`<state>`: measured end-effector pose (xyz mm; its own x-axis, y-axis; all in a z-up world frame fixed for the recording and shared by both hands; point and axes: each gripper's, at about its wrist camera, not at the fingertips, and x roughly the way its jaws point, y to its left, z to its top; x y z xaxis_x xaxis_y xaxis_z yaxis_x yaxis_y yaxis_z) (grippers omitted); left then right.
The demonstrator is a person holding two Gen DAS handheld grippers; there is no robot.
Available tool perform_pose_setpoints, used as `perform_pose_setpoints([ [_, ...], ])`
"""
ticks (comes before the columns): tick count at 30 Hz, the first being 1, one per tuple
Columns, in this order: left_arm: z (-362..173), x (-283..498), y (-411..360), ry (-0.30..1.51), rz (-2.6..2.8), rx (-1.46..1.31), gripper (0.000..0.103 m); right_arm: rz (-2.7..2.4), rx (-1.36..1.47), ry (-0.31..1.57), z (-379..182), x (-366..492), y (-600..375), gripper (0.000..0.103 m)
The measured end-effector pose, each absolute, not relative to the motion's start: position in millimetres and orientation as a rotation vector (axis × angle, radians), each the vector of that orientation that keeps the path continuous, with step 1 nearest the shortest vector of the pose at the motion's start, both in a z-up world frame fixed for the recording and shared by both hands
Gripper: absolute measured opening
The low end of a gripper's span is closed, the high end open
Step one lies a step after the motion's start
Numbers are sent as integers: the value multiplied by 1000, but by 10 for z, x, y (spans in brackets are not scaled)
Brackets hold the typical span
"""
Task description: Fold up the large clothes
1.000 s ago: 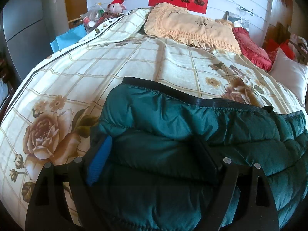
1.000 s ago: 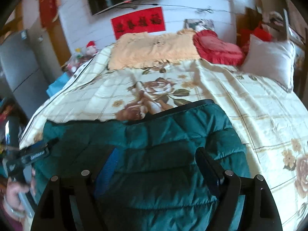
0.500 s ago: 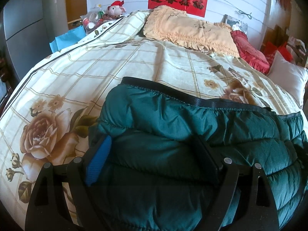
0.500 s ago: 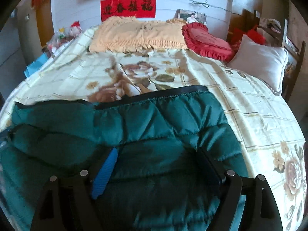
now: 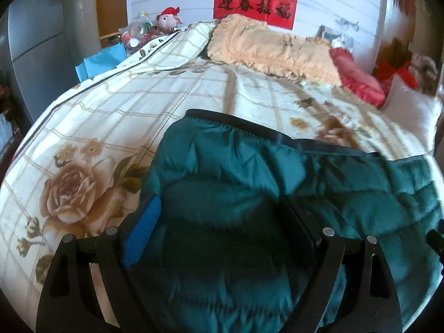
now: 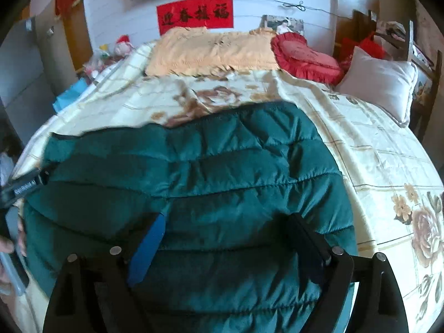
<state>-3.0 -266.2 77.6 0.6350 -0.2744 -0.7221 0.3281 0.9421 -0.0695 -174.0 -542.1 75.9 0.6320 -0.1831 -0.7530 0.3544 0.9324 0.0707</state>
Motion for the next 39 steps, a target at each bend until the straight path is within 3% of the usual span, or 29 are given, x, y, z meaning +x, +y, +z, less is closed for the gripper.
perform_pose_setpoints([
  [5, 924, -344, -2454, 790, -373, 64, 87, -276, 299, 779, 937, -2106, -5396, 94],
  [15, 885, -835, -2242, 776, -398, 115, 87, -301, 314, 828, 799, -2485, -5363, 94],
  [25, 799, -952, -2147, 807, -391, 118, 87, -307, 327, 839, 726, -2634, -5418, 102],
  [39, 704, -898, -1980, 867, -436, 21, 87, -354, 366, 818, 716, -2823, -5682, 103],
])
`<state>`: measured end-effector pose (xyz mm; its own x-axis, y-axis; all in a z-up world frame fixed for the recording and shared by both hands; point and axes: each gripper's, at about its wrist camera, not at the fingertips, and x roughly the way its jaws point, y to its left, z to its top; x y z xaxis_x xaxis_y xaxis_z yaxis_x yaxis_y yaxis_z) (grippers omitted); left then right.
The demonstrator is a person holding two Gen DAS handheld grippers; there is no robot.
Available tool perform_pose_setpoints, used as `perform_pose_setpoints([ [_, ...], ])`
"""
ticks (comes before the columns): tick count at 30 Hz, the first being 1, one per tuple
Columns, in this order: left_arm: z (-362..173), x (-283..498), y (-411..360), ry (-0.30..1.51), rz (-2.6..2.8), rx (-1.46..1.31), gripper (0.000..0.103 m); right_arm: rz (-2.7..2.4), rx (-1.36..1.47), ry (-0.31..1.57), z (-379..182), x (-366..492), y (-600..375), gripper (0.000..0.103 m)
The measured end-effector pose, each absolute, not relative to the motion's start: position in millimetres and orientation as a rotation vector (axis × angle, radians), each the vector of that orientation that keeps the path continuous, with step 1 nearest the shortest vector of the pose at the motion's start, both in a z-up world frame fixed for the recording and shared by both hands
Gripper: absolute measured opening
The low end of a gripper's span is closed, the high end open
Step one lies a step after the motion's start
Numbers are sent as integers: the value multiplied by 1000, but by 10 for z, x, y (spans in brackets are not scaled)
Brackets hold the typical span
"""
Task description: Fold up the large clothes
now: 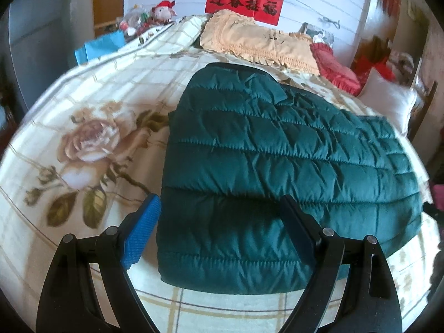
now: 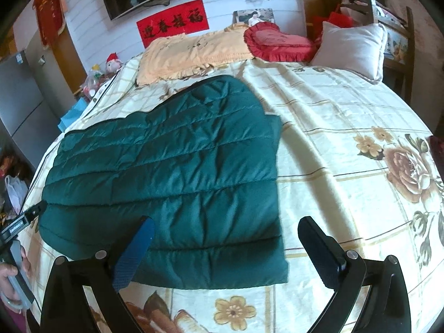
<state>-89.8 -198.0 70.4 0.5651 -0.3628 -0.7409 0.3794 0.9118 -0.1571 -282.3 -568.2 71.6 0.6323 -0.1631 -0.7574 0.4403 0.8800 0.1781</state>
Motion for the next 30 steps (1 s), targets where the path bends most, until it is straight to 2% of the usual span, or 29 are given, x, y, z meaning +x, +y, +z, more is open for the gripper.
perform_pose_setpoints([
  [15, 569, -728, -1788, 961, -500, -93, 87, -387, 459, 835, 576, -2818, -5994, 103],
  [23, 369, -551, -1622, 1046, -589, -289, 88, -306, 523, 847, 360, -2647, -6161, 103],
  [25, 306, -500, -1598, 1064, -596, -332, 98, -271, 554, 839, 314, -2585, -6200, 103],
  [30, 231, -430, -1634, 1069, -627, -363, 102, -175, 661, 810, 162, -2425, -6315, 103],
])
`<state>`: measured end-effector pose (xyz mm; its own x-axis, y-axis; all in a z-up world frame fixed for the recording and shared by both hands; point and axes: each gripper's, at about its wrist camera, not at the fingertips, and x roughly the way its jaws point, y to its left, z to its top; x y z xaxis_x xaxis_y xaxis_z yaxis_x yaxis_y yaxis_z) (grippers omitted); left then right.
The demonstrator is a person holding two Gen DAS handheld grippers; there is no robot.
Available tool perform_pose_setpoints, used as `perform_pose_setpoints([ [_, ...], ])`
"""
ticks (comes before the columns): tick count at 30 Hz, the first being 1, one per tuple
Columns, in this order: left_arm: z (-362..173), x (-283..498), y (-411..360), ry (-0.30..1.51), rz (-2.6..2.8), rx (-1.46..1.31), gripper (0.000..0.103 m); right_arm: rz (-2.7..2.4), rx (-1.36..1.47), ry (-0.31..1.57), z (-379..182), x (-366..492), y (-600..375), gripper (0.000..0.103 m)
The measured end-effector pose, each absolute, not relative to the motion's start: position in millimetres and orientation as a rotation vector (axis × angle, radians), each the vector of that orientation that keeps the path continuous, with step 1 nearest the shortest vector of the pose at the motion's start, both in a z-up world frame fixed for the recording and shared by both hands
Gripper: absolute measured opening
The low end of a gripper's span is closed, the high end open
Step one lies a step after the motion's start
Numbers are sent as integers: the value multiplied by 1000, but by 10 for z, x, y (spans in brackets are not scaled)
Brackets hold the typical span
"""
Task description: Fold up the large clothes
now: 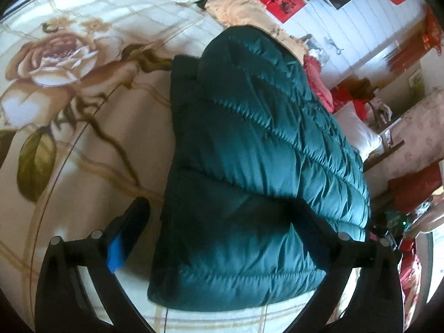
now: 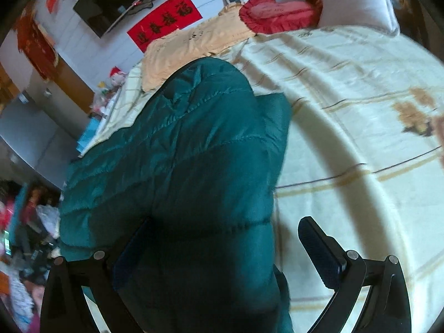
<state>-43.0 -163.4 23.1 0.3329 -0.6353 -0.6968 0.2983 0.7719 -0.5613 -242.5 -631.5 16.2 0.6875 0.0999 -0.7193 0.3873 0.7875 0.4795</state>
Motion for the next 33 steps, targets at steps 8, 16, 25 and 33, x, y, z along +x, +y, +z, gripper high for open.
perform_pose_setpoints([
  [8, 245, -339, -1898, 1083, -630, -334, 103, -64, 700, 844, 93, -2155, -6255, 103],
  [16, 419, -435, -1844, 1060, -703, -353, 64, -82, 567, 806, 427, -2239, -5918, 47],
  [25, 820, -1105, -1504, 1056, -850, -250, 56, -7, 589, 797, 875, -3014, -5543, 42],
  [33, 567, -1532, -1400, 1090, -729, -112, 73, -275, 506, 939, 466, -3407, -5491, 91],
])
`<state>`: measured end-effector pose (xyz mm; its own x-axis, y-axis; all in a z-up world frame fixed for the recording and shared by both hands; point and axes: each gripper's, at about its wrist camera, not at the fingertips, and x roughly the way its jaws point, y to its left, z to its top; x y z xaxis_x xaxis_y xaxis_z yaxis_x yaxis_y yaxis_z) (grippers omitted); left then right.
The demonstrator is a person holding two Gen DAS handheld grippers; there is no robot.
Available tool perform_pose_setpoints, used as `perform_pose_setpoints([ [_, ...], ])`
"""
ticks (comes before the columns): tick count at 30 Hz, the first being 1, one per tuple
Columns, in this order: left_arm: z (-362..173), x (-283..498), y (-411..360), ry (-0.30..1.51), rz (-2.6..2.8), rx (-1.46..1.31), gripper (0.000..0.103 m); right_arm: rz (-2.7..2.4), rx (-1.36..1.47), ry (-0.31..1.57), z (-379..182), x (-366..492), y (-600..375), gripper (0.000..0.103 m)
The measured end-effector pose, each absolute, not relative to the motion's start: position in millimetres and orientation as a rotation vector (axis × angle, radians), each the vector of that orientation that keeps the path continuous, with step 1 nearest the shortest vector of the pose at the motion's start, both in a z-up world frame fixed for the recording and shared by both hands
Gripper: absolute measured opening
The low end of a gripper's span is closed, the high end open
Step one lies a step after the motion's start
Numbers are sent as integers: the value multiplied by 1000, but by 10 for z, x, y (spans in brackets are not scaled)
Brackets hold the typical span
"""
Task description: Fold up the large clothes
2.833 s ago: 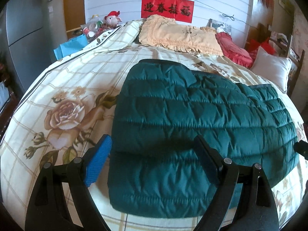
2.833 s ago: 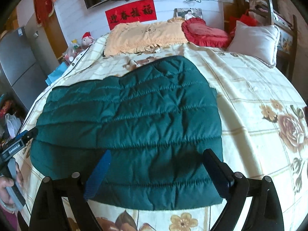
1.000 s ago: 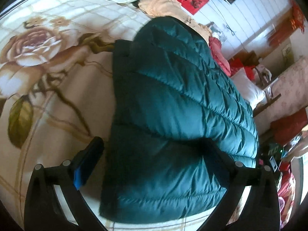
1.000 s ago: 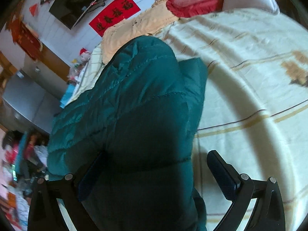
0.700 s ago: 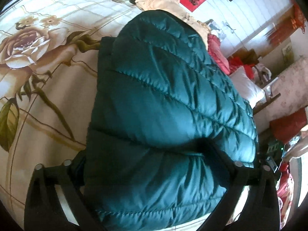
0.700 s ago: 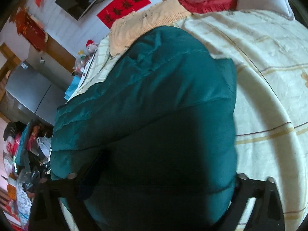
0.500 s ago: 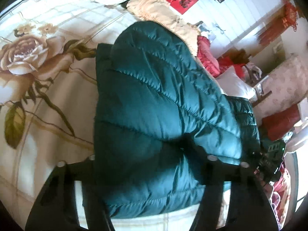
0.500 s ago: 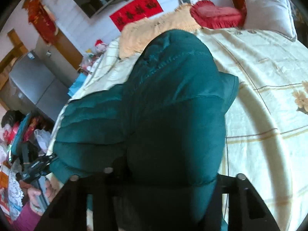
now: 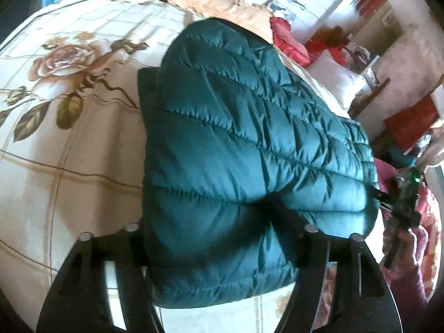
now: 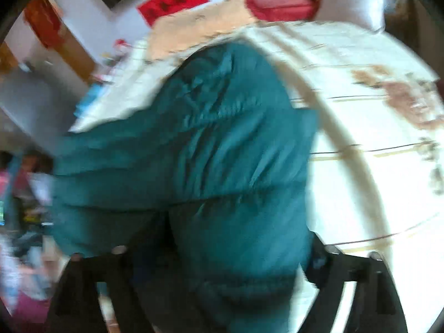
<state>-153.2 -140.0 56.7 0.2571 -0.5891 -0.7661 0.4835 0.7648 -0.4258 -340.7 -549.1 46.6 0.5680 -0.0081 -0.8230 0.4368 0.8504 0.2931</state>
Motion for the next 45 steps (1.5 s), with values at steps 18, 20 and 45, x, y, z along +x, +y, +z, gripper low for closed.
perform_pose_setpoints([
  [18, 1143, -2224, -1724, 777, -500, 126, 73, -314, 155, 736, 1191, -3461, -4149, 91],
  [20, 1129, -2292, -1800, 775, -497, 139, 73, -298, 155, 724, 1196, -3515, -3990, 91],
  [45, 1117, -2577, -1921, 719, -457, 142, 73, -282, 231, 693, 1104, -3573, -3624, 93],
])
